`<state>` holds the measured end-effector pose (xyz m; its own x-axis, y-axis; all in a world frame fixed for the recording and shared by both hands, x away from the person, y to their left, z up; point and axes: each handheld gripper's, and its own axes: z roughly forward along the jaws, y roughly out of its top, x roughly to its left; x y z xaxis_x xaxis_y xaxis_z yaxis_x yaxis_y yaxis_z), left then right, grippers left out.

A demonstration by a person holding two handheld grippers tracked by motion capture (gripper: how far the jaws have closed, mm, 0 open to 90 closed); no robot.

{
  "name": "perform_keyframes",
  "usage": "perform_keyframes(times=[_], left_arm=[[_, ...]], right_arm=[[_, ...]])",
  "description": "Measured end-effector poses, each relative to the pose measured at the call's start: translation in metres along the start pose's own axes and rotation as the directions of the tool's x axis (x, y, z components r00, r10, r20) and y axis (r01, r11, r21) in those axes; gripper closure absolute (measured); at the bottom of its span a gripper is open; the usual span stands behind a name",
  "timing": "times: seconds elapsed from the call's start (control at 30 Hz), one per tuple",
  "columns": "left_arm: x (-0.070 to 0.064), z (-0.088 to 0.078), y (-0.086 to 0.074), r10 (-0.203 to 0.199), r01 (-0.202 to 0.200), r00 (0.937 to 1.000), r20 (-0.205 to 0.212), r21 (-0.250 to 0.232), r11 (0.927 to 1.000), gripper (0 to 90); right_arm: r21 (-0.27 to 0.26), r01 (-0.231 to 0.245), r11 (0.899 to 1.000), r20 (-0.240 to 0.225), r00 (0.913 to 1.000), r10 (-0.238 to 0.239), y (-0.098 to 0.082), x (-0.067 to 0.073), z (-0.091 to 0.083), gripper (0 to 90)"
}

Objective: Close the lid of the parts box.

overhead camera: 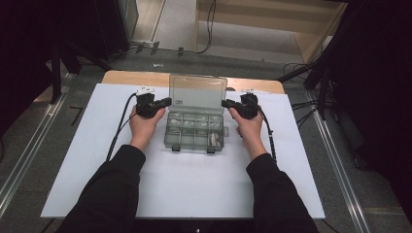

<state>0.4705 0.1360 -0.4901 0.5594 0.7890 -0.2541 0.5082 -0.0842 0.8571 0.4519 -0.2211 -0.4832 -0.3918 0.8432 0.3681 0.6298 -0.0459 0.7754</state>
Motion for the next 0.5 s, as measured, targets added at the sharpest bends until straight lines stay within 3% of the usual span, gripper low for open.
perform_keyframes(times=[0.13, 0.3, 0.4, 0.5], left_arm=[[-0.002, -0.001, -0.001, 0.004, -0.004, 1.0000, -0.008, -0.012, 0.9999, 85.6], [-0.003, -0.002, -0.004, 0.005, -0.005, 1.0000, -0.008, -0.024, 0.9997, 85.5], [-0.002, -0.003, -0.006, -0.004, 0.004, 1.0000, -0.001, -0.033, 0.9995, 85.5], [-0.001, -0.004, -0.008, 0.001, -0.001, 1.0000, 0.003, -0.044, 0.9990, 85.3]], right_arm=[[-0.010, 0.053, 0.999, 0.052, 0.9973, -0.052, 0.011, 0.008, -0.002, 73.5], [-0.041, 0.022, 0.999, 0.053, 0.9984, -0.020, 0.018, 0.010, -0.002, 79.5], [-0.034, 0.060, 0.998, 0.081, 0.9951, -0.057, 0.019, 0.014, 0.000, 81.6], [-0.039, 0.045, 0.998, 0.083, 0.9957, -0.042, 0.019, 0.016, 0.000, 82.9]])
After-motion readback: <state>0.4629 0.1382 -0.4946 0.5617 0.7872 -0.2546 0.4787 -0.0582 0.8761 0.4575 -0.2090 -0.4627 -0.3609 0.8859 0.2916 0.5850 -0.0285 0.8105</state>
